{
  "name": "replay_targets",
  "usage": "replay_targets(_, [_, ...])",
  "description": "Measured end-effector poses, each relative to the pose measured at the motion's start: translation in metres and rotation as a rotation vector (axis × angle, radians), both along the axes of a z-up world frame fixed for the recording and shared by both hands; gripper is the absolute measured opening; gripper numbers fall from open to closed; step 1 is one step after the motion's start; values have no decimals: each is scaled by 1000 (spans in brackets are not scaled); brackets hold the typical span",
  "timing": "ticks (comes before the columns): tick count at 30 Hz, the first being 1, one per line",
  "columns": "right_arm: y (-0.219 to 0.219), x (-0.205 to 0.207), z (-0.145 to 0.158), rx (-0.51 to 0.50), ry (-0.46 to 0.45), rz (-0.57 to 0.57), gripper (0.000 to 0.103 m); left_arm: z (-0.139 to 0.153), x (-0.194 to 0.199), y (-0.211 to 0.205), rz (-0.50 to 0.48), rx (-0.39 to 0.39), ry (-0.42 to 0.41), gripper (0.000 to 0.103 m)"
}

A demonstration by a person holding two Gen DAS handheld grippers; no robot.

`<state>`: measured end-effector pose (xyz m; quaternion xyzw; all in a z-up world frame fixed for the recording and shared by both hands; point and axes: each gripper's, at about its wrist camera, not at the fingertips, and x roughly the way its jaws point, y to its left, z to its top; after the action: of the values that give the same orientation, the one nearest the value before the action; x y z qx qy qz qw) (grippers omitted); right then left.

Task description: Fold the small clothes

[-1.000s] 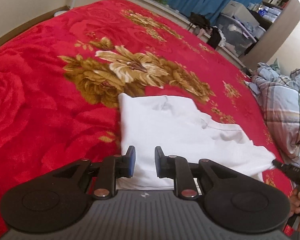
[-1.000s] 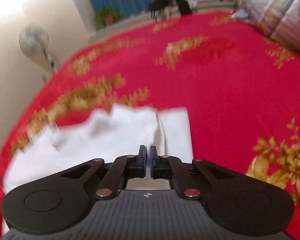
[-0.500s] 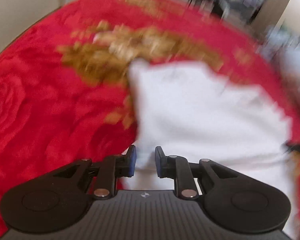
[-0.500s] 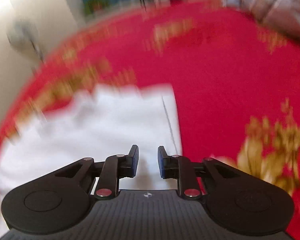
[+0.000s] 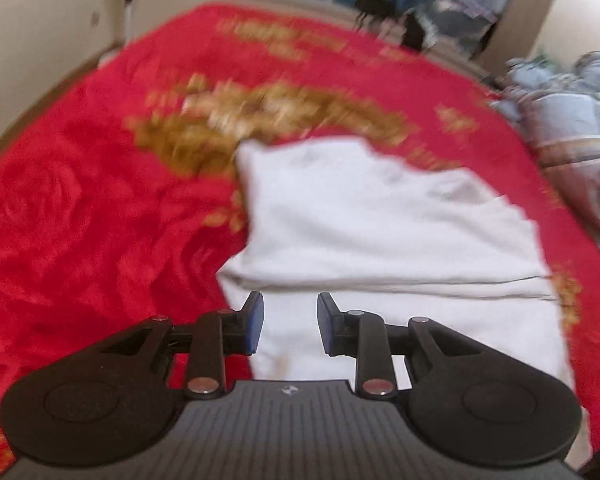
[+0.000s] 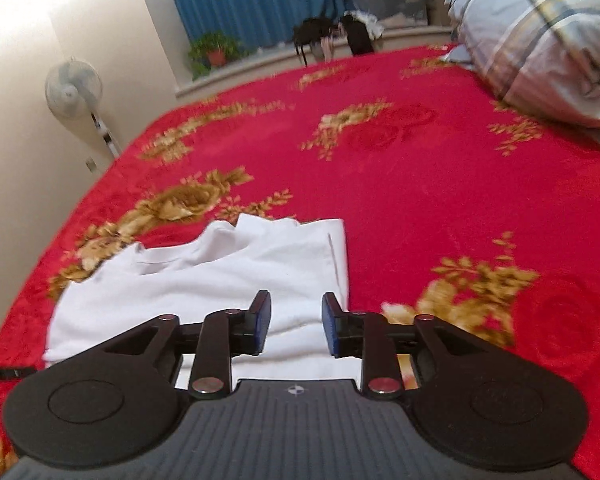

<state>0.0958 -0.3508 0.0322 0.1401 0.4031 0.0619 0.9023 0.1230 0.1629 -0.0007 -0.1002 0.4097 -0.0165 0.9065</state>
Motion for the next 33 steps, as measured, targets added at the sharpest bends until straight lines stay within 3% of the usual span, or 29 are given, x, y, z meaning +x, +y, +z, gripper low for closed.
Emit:
replay_targets(4, [-27,-54,20,16,-11,-33,33,38,-53,-12,-35,-11,-54,33])
replay_targets(6, [-41,-78,24,29,-2,-61,33,43,-79,-15,-44,-33,-56,33])
replay_targets(9, [-60,-111,22,44,11,-105,33,31,-124,-14,-38,-85,0,33])
replay_targets(12, [-71,-134,4,84,79,-124,35,0,-152,-16,-36,-94,70,34])
replay_targets(15, [-70,-139,-24,94,214,-103,36,-31,-159,-9,40,-125,197,34])
replay_targets(19, [-57,-137,-52,79,316,-44,36,-41,-163,9,94,-240,237,44])
replay_targets(26, [-49,-142,-75,41,425,-21,37,-70,-165,15,124,-284,363,44])
replay_targets(33, [-42,-142,-94,-37,498,-3,38,-82,-169,-2,74,-198,376,43])
